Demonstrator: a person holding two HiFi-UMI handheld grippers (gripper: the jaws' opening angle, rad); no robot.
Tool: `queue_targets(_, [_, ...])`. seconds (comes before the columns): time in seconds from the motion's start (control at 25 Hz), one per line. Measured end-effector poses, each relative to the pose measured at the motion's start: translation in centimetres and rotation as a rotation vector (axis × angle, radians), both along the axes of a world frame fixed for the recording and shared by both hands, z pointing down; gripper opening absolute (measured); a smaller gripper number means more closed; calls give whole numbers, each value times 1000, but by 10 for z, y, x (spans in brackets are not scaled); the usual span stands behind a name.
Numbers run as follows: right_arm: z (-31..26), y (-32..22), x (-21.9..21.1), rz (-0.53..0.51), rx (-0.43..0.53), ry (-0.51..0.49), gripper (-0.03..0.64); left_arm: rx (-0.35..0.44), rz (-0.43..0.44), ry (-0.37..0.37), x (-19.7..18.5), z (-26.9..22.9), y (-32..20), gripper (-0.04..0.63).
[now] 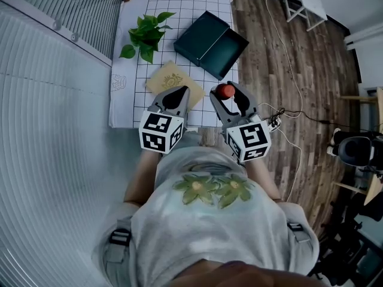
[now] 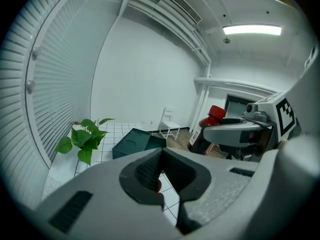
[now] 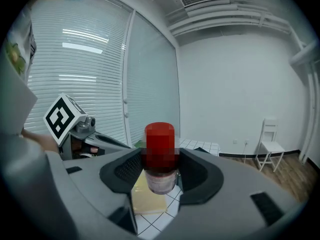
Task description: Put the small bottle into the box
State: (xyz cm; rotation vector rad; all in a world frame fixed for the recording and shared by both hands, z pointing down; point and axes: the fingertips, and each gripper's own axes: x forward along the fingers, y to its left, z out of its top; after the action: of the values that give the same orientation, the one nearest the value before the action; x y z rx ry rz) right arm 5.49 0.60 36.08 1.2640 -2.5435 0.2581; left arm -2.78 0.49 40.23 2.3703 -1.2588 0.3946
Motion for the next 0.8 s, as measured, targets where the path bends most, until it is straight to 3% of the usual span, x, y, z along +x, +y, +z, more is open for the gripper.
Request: queue_targets(0.8, [9,-47,-5,42,0,18,218,-17,107,-13,9,19,-51,8])
